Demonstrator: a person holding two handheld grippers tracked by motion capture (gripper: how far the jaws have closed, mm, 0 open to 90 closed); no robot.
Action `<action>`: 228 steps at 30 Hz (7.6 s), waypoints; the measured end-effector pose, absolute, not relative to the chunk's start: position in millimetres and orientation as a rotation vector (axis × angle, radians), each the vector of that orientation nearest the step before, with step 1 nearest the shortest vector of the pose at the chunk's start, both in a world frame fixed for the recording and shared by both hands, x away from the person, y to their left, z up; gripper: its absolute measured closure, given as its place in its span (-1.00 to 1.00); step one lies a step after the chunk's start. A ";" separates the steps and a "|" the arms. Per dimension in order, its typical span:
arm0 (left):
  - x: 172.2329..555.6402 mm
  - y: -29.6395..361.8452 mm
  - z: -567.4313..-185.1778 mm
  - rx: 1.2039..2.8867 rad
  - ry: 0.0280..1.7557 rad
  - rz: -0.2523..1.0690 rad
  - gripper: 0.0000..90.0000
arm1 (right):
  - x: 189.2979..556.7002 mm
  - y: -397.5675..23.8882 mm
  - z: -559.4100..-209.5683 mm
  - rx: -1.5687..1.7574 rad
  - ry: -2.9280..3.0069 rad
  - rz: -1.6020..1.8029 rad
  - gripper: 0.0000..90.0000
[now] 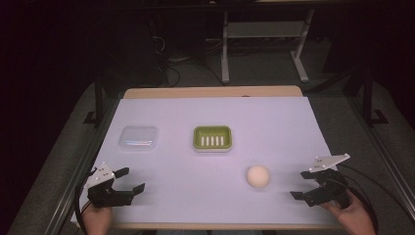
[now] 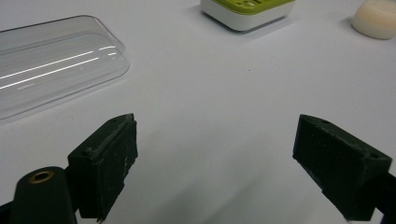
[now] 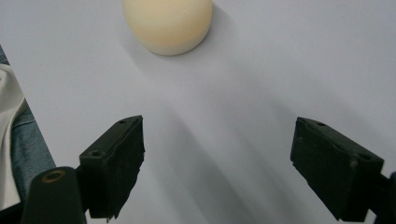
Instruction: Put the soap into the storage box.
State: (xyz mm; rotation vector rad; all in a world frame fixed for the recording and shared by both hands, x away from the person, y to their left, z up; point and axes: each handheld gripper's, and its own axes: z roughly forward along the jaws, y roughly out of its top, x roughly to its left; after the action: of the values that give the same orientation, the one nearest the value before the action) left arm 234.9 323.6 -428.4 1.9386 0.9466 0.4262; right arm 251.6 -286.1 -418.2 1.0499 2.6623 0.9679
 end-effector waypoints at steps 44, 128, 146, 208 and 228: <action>234.1 323.8 -428.7 1.943 0.940 0.441 -0.71 | 288.3 -225.3 -397.4 0.886 2.795 0.848 -0.65; 233.4 324.4 -428.2 1.940 0.938 0.446 -0.71 | 326.3 -152.0 -421.8 0.669 3.011 0.567 -0.47; 232.4 324.2 -428.2 1.925 0.953 0.436 -0.71 | 346.9 -151.9 -398.5 0.661 3.003 0.727 -0.47; 230.9 326.8 -427.2 1.914 0.948 0.444 -0.71 | 427.7 -83.2 -352.4 0.521 3.032 0.766 -0.47; 230.1 329.0 -427.2 1.917 0.950 0.447 -0.71 | 449.8 -47.2 -351.4 0.459 3.032 0.726 -0.47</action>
State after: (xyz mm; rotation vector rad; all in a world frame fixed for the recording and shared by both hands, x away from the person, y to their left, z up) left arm 230.1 329.0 -427.2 1.9169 0.9503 0.4467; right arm 449.8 -47.2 -351.4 0.4593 3.0318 0.7260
